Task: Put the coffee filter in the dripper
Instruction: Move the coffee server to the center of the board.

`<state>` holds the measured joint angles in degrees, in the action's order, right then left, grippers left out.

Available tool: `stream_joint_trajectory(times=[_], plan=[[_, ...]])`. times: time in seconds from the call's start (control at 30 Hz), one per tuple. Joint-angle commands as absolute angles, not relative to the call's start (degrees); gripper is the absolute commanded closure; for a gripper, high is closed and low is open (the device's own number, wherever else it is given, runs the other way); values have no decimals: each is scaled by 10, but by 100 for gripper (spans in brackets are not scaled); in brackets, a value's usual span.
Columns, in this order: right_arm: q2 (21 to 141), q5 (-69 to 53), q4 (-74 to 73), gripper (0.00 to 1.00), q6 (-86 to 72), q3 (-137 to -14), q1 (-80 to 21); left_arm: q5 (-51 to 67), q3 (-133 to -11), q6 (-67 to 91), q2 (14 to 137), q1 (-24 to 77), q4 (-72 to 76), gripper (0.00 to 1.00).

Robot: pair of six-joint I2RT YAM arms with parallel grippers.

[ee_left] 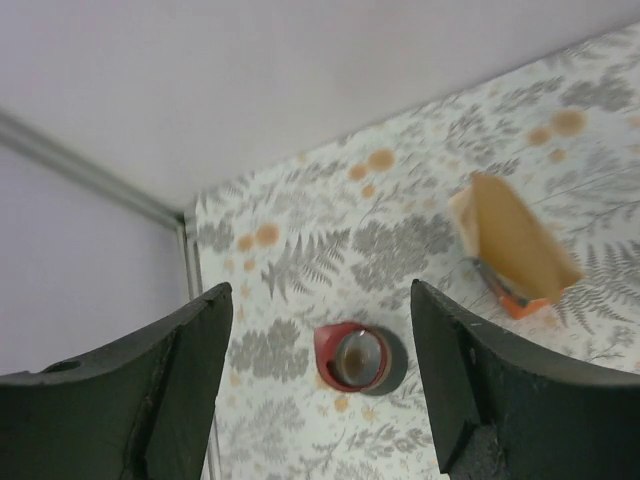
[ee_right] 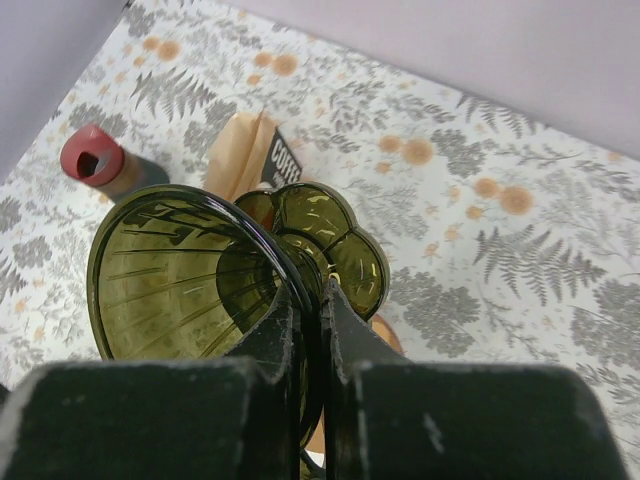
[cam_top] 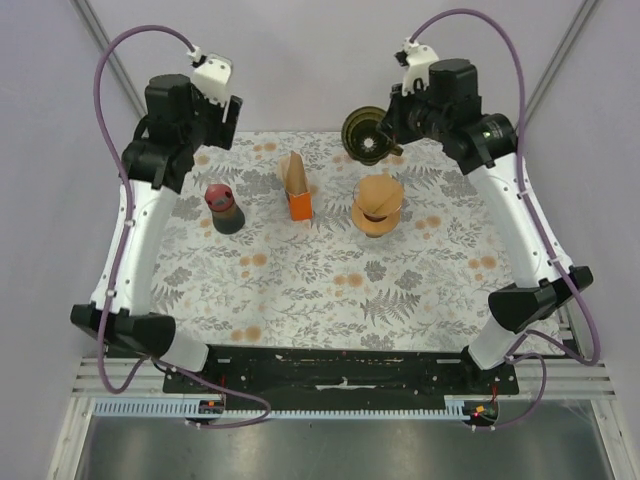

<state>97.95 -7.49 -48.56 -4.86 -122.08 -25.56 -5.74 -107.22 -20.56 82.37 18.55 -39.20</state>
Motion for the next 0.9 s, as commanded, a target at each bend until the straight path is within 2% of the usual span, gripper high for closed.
stream_joint_trajectory(times=[0.0, 0.13, 0.4, 0.5, 0.57, 0.67, 0.87], plan=[[916, -80, -448, 100, -42, -1221, -231, -3, -1097, -110, 891, 82, -499, 24], [891, -79, -443, 100, -40, -1181, -219, 105, -1123, -160, 967, 11, -554, 28], [862, -79, -438, 100, -35, -1132, -216, 181, -1157, -367, 1074, -34, -602, 30], [852, -73, -436, 100, -33, -1116, -214, 171, -1160, -461, 1103, -42, -627, 44], [846, -71, -433, 100, -31, -1107, -214, 184, -1161, -531, 1114, -49, -656, 48], [838, -71, -432, 100, -29, -1098, -212, 191, -1145, -609, 1124, -48, -664, 45], [835, -77, -430, 100, -26, -1097, -212, 200, -1158, -627, 1176, -43, -649, 39]])
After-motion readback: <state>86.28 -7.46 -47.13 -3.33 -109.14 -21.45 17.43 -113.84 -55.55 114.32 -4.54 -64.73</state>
